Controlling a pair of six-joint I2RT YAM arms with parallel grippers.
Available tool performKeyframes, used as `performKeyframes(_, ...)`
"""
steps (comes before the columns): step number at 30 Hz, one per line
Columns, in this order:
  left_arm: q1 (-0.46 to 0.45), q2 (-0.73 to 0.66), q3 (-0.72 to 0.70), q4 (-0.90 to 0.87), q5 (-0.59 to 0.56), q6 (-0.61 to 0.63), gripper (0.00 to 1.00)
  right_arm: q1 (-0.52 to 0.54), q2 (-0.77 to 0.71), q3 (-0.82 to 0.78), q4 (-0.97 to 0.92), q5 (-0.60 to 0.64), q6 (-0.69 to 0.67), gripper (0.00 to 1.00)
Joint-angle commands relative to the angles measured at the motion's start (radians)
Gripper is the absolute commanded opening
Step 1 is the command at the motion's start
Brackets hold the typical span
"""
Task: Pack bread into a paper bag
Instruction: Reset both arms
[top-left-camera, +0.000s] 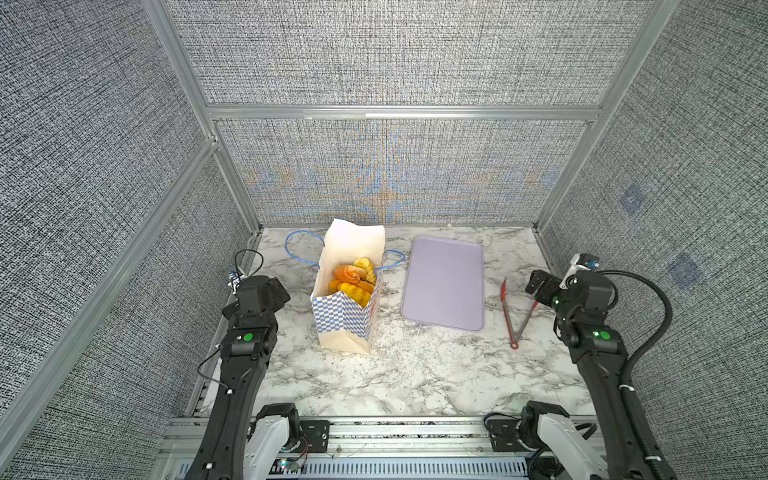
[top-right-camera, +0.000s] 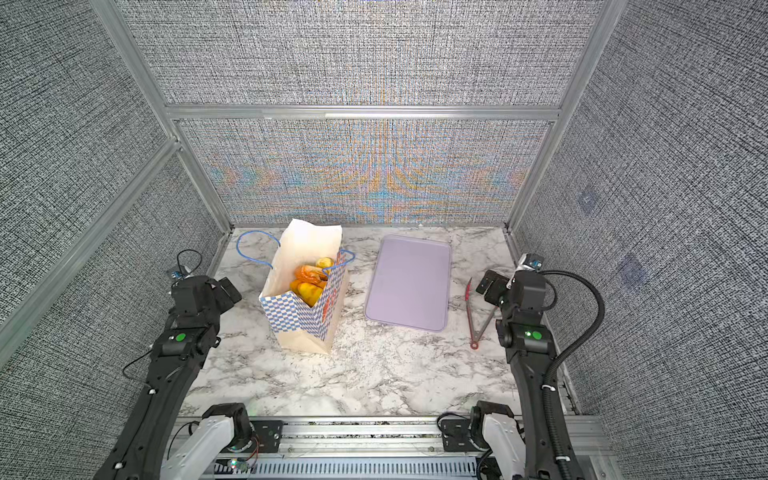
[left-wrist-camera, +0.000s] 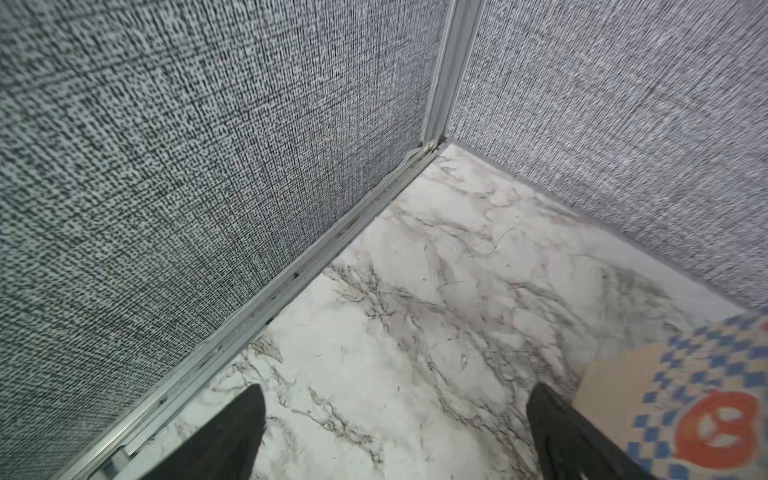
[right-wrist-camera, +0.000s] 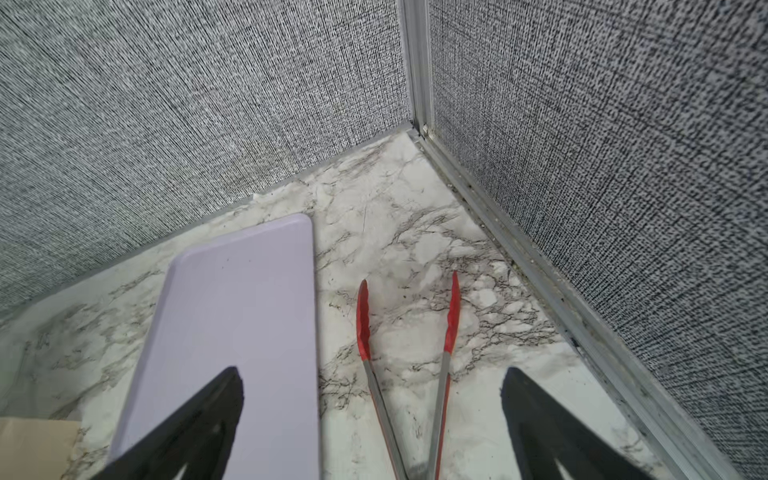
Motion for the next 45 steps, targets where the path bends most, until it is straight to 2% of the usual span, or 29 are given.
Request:
performKeyframes(1,0.0,0.075,-0.072,0.221,0.035,0.065,0.99,0.009,0.071,-0.043,0.2,0.033,-0.051,0.99)
performKeyframes(3,-0.002,0.14,-0.136,0.37,0.059,0.16,0.99,0.033,0.142,-0.074,0.237,0.103,-0.074,0.99)
performKeyframes(6,-0.002,0.252,-0.219,0.563,-0.042,0.141,0.99,0.088,0.249,-0.148,0.354,0.209,-0.136,0.99)
performKeyframes(11,-0.002,0.438,-0.271,0.852,0.009,0.247,0.99,0.165,0.39,-0.254,0.558,0.241,-0.222,0.99)
performKeyframes(13,-0.002,0.476,-0.274,0.937,0.052,0.268,0.99,0.172,0.422,-0.307,0.694,0.216,-0.217,0.99)
performKeyframes(14,-0.001,0.5,-0.262,0.932,0.032,0.264,0.99,0.172,0.44,-0.329,0.77,0.193,-0.231,0.99)
performKeyframes(16,-0.003,0.527,-0.259,0.958,0.041,0.275,0.99,0.176,0.452,-0.328,0.804,0.153,-0.246,0.99)
performKeyframes(18,-0.007,0.516,-0.281,0.986,0.131,0.308,0.99,0.173,0.487,-0.32,0.843,0.13,-0.246,0.99)
performKeyframes(21,-0.016,0.516,-0.376,1.176,0.203,0.363,0.99,0.173,0.497,-0.323,0.875,0.025,-0.227,0.99)
performKeyframes(22,-0.016,0.524,-0.396,1.227,0.211,0.367,0.99,0.185,0.529,-0.37,0.994,-0.023,-0.262,0.99)
performKeyframes(25,-0.016,0.531,-0.414,1.265,0.233,0.371,0.99,0.243,0.7,-0.47,1.378,0.031,-0.327,0.99)
performKeyframes(27,-0.017,0.543,-0.403,1.253,0.242,0.373,0.99,0.256,0.618,-0.391,1.095,0.055,-0.318,0.99)
performKeyframes(29,-0.017,0.565,-0.393,1.26,0.242,0.368,0.99,0.239,0.681,-0.365,1.151,0.036,-0.311,0.99)
performKeyframes(31,-0.016,0.603,-0.403,1.303,0.226,0.357,0.99,0.222,0.644,-0.335,1.024,0.046,-0.278,0.99)
performKeyframes(32,-0.017,0.624,-0.409,1.35,0.227,0.368,0.99,0.22,0.646,-0.339,1.04,0.042,-0.278,0.99)
performKeyframes(34,-0.016,0.605,-0.402,1.301,0.232,0.361,0.99,0.223,0.676,-0.365,1.142,0.045,-0.285,0.99)
performKeyframes(36,-0.017,0.595,-0.398,1.28,0.231,0.354,0.99,0.222,0.656,-0.348,1.077,0.052,-0.277,0.99)
performKeyframes(39,-0.017,0.622,-0.419,1.362,0.266,0.385,0.99,0.222,0.669,-0.367,1.133,0.055,-0.282,0.99)
performKeyframes(45,-0.016,0.628,-0.392,1.317,0.263,0.374,0.99,0.243,0.674,-0.37,1.145,0.079,-0.3,0.99)
